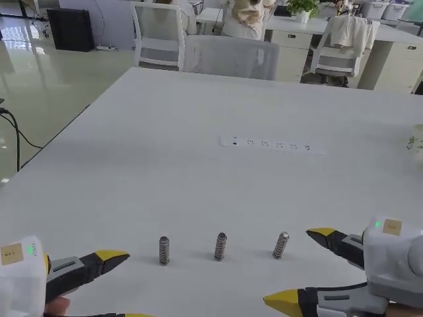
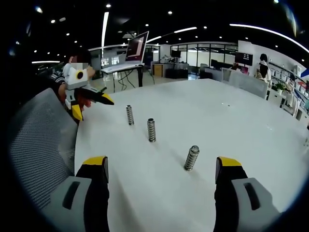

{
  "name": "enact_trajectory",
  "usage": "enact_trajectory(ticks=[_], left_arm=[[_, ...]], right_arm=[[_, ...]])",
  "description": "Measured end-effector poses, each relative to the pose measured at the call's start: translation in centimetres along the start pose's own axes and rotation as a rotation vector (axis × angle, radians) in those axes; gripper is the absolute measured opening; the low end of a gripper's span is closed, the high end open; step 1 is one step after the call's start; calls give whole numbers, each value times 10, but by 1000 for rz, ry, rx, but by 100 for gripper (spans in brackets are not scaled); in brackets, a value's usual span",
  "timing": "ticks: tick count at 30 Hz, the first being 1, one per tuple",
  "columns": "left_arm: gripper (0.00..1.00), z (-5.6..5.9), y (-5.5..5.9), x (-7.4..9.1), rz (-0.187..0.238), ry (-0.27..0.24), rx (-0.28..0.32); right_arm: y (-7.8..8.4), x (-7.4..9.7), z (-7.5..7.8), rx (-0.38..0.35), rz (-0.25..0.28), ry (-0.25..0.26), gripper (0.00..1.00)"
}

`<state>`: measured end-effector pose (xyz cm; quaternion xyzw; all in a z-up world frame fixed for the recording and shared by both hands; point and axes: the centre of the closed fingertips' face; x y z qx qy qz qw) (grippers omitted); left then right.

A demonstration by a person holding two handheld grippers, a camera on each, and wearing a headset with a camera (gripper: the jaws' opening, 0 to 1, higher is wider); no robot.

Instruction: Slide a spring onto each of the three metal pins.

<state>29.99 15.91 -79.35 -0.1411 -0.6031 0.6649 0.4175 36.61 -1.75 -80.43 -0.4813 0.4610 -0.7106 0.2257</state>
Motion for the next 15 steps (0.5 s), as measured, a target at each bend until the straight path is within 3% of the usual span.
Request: enact_trajectory(ticks=[15], left_arm=[[67,-2,0,-2,5,-1,0]], right_arm=[[-2,1,1,0,4,8,92]])
Point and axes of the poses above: the centre of the closed fingertips' face, and the gripper's own axes: x roughly backward along the fingers, z roughly to its right, y roughly out of its underside, and after that the axes turned 7 degrees about x, right-handed
